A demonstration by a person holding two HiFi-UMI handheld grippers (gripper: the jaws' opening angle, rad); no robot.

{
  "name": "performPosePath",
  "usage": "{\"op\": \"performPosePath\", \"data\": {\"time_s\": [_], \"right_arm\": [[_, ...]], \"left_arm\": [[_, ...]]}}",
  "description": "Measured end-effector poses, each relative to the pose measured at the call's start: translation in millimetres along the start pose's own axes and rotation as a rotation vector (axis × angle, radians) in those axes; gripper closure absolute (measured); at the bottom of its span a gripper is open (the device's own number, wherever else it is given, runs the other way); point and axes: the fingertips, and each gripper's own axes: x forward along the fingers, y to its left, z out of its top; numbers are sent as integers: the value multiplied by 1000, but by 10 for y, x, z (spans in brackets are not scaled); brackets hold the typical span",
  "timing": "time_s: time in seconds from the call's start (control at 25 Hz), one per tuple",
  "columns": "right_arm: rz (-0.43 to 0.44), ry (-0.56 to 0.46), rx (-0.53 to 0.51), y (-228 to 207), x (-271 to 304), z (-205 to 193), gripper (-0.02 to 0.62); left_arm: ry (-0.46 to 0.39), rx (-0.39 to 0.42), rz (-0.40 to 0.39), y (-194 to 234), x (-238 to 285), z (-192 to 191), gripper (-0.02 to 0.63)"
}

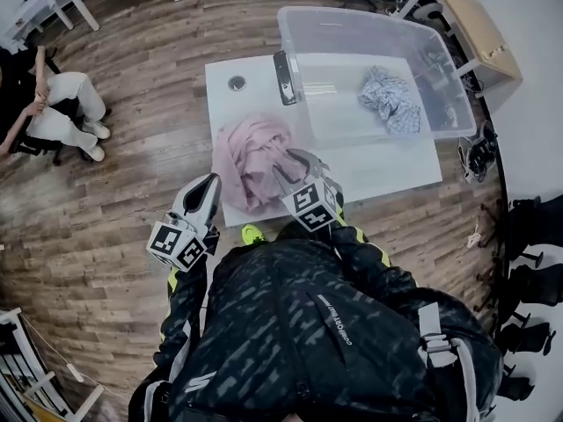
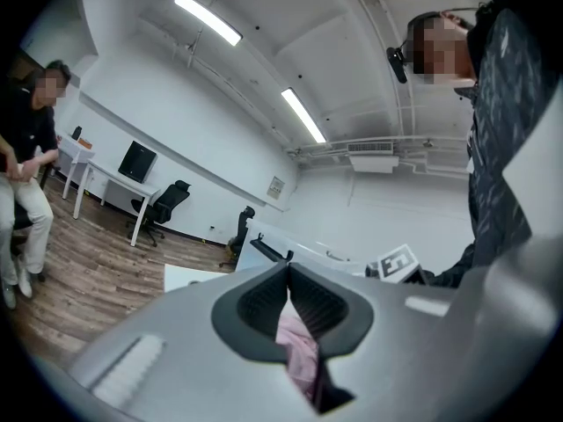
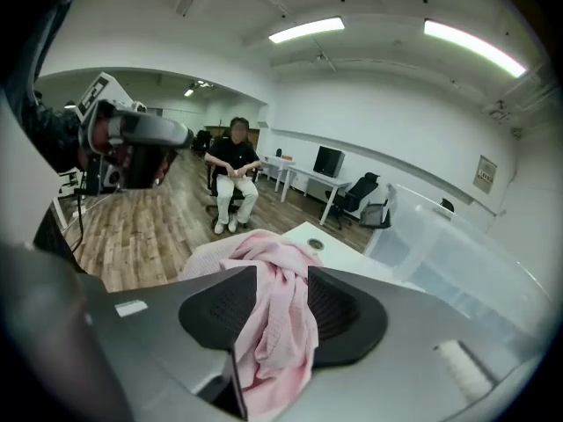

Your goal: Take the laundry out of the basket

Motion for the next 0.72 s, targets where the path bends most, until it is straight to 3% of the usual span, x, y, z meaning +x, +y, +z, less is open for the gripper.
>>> {"op": "performPosePath", "data": {"time_s": [0.2,0.28,0.44,0.6,0.72], "right_arm": [[21,-100,32,-81,-318,367,519],[62,-128,50,-84,-420,507,598],[170,-170,97,-87,-586,690,598],[212,-223,110,-186,-671,828,598],[250,-276,109,-268,-760,958,598]], "left_arm": [[-13,5,-48,-99,165,127,595],[-18,26,-65,-163,253,193,595],[-25,69,-84,-336,423,304,598],[-48,20,-150,-558,515,427,598],[-43,31,-136,-646,565,483,598]]}}
